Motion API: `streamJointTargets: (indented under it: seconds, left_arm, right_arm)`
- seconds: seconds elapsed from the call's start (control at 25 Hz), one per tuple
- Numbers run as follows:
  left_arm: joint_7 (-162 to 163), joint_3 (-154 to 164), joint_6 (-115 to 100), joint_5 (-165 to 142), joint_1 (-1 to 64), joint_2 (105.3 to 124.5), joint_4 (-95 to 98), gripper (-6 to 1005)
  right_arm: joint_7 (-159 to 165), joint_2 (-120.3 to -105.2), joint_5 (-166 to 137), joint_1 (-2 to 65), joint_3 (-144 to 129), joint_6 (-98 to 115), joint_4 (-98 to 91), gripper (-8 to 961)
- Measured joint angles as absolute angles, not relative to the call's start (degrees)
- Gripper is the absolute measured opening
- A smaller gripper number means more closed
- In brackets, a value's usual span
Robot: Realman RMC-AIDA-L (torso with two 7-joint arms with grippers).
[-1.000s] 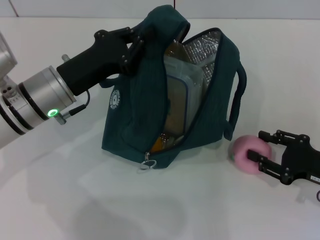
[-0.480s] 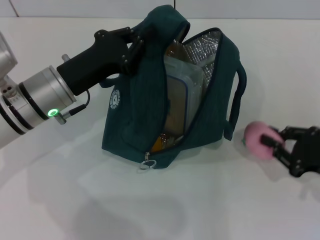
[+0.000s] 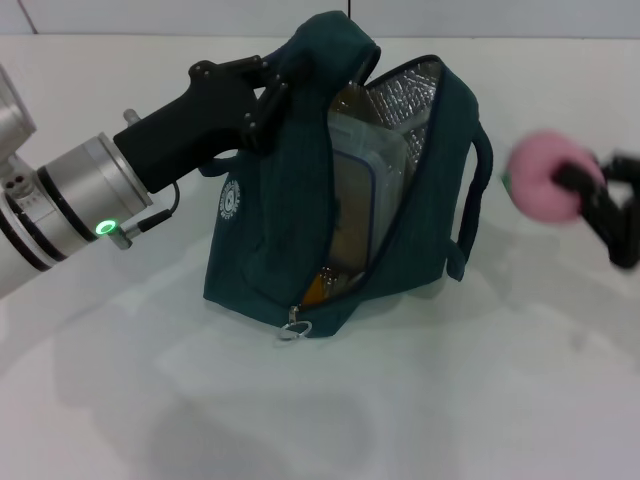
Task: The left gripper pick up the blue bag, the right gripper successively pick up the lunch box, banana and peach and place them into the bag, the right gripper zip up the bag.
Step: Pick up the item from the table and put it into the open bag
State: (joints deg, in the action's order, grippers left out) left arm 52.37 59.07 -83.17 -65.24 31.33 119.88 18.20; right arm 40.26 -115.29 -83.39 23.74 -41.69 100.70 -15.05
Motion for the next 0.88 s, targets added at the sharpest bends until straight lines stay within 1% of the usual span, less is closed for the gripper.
streamJointTargets:
  seconds: [0.12,0.2,0.24,0.28,0.44,0.64,0.88]
  left_arm:
    - [51.3,59.07,-83.06,-65.13,31.36,119.88,18.2,43]
    - [51.06,59.06,-83.06,-65.06,31.37,119.88,18.19,43]
    - [51.04,59.06,-83.06,-65.05,31.37,119.88,18.19,43]
    - [50.99,59.06,-83.07,-65.05,31.38,119.88,18.2,43]
    - [50.81,59.06,-83.18,-65.05,31.35,119.88,18.19,43]
    - [50.72,59.03,-83.28,-65.02,31.13,119.88,18.19,43]
    - [50.71,58.95,-83.32,-65.02,30.97,119.8,18.38,43]
  right_arm:
    - [46.98,-115.4,-82.16,28.0,-41.76,102.93,-16.51,93]
    - [52.62,-115.43,-81.32,31.39,-41.97,102.92,-17.46,94]
    - [57.55,-115.43,-81.36,34.47,-42.69,101.56,-18.78,94]
    - [57.55,-115.43,-81.36,34.47,-42.69,101.56,-18.78,95]
    - [66.34,-115.37,-82.1,39.65,-50.69,96.65,-23.03,97]
    - [72.15,-115.52,-82.12,40.62,-61.5,89.83,-28.69,99]
    - [72.76,-115.41,-82.14,38.98,-64.58,88.82,-30.35,102]
